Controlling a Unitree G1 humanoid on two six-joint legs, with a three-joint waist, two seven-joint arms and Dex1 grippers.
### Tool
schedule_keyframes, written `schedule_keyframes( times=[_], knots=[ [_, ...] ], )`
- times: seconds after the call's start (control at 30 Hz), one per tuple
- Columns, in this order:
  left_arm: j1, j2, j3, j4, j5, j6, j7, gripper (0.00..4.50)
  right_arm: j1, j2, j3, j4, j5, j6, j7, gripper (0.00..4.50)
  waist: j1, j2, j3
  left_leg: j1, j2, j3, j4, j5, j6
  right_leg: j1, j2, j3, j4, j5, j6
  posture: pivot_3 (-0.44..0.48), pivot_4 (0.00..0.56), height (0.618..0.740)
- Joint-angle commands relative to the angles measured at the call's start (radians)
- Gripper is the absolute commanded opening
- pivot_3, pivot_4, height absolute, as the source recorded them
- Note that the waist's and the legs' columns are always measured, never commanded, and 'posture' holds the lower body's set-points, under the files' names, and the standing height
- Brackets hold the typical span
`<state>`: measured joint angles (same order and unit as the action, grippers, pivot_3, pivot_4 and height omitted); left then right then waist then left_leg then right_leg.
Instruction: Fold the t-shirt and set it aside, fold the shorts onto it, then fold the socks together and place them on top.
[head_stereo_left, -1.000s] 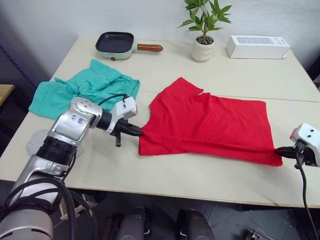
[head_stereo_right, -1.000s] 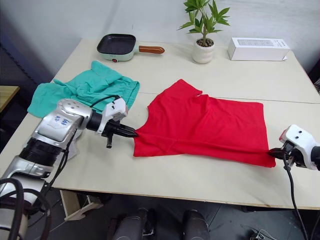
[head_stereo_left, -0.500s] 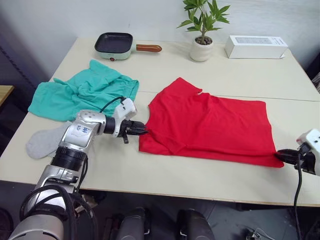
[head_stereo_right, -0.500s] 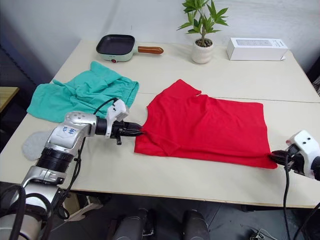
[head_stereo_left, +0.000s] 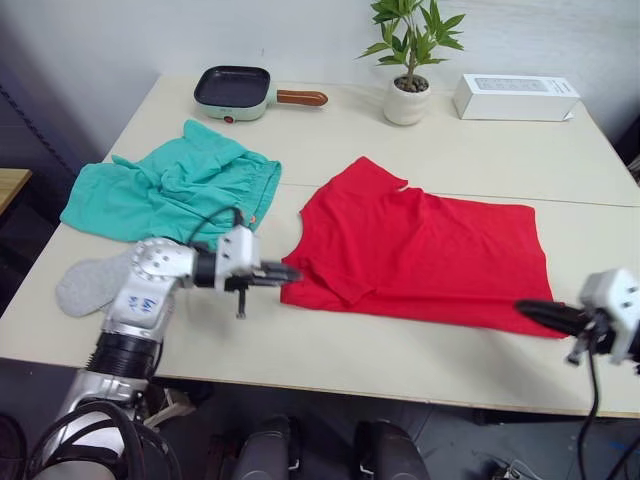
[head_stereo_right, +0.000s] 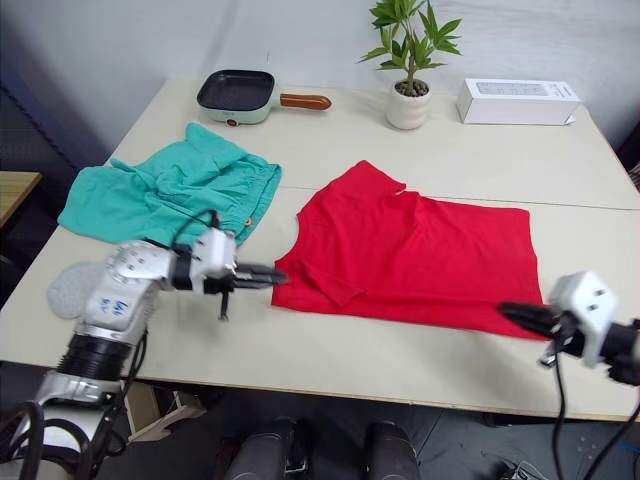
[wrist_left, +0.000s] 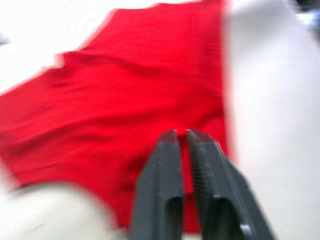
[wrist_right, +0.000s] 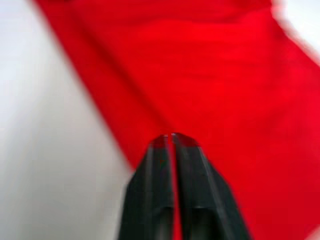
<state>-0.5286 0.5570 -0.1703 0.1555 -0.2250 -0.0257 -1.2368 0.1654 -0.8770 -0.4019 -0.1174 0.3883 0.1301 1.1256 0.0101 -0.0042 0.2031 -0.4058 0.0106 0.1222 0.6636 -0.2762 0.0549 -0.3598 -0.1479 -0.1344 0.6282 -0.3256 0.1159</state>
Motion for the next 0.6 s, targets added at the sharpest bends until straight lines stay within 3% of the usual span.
schedule_keyframes(
  times=[0.03, 0.33, 0.6],
  knots=[
    [-0.014, -0.051, -0.068, 0.009, 0.053, -0.065, 0.007, 0.04, -0.044, 0.041, 0.083, 0.034, -0.067, -0.133, -0.01, 0.02, 0.001, 0.0, 0.0, 0.0, 0.0, 0.0, 0.0, 0.0, 0.0, 0.0, 0.0, 0.0, 0.0, 0.0, 0.001, 0.0, 0.15, 0.74],
    [-0.111, -0.174, -0.142, 0.19, 0.176, -0.144, 0.097, 0.04, -0.173, 0.06, 0.165, 0.24, -0.127, -0.246, -0.014, 0.02, 0.006, 0.0, 0.0, 0.0, 0.0, 0.0, 0.001, 0.001, 0.001, 0.0, 0.0, -0.001, 0.0, 0.0, 0.001, 0.0, 0.15, 0.74],
    [-0.186, -0.197, -0.156, 0.348, 0.269, -0.243, 0.175, 0.04, -0.2, 0.068, 0.156, 0.329, -0.143, -0.284, -0.071, 0.02, 0.007, 0.0, 0.0, 0.0, 0.0, 0.0, 0.001, 0.001, 0.002, 0.0, 0.0, -0.001, 0.0, 0.001, 0.001, 0.0, 0.15, 0.74]
  ],
)
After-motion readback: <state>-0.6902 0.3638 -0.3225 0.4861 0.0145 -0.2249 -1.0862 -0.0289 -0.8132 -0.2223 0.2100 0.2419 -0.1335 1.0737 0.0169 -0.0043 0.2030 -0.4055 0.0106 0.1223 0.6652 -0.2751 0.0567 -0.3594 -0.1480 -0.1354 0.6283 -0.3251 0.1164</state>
